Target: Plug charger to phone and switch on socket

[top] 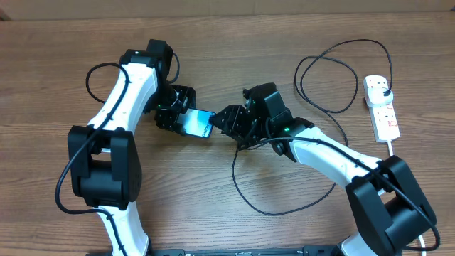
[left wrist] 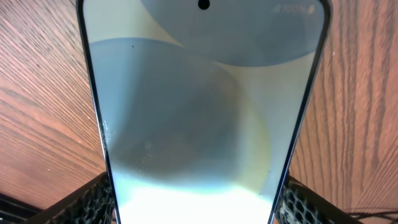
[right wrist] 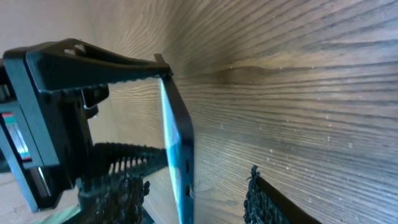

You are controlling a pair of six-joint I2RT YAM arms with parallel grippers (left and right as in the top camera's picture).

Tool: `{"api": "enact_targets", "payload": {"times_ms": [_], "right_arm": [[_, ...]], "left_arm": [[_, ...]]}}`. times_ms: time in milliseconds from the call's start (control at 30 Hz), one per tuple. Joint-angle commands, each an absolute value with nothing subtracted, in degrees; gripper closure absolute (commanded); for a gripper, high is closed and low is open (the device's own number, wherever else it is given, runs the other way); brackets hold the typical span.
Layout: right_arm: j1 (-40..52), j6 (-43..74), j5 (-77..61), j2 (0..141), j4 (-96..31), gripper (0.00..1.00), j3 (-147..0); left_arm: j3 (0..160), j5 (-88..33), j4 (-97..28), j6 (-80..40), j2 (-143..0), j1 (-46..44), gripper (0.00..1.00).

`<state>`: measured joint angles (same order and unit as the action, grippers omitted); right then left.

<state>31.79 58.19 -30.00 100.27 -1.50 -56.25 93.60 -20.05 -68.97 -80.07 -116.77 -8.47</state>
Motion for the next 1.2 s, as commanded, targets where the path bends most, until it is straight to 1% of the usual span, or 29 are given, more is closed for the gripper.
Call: {"api": "enact_targets", "payload": {"times_ms": [0,233,433,567,667,733,967,1167], "right_arm": [[32.9,60.2,-29.3,102.2,0.5,0.48,-57.4],[34.2,60.3,-27.4,103.0,1.4,0.53,-57.4],[34.2,60.2,-25.6,103.0,1.4,0.62,-57.4],[34.5,60.2,-25.1,103.0,1.4,0.66,-57.4],[34.9,60.2,-24.5,103.0,1.4,0.71,-57.4],[35.0,60.2,-24.0,103.0,1.4,0.77,-57.4],[35.0,60.2,-24.0,103.0,1.5,0.84,-57.4],[35.0,60.3,-24.3,103.0,2.2,0.87,-57.4]], "left_arm": [[95.0,-22.1,-68.9,-81.3,-116.6,-10.6,0.34],[95.0,-22.6,-68.6,-84.9,-116.6,-13.2,0.33],[95.0,-23.0,-68.1,-85.8,-116.6,-14.2,0.33],[95.0,-23.9,-68.1,-85.8,-116.6,-14.3,0.32],[95.0,-25.5,-68.0,-85.8,-116.6,-14.3,0.32],[95.0,-25.6,-67.8,-85.8,-116.6,-14.3,0.32],[95.0,-25.6,-67.7,-85.8,-116.6,-14.3,0.31],[95.0,-25.5,-67.3,-85.8,-116.6,-14.3,0.29]]}}
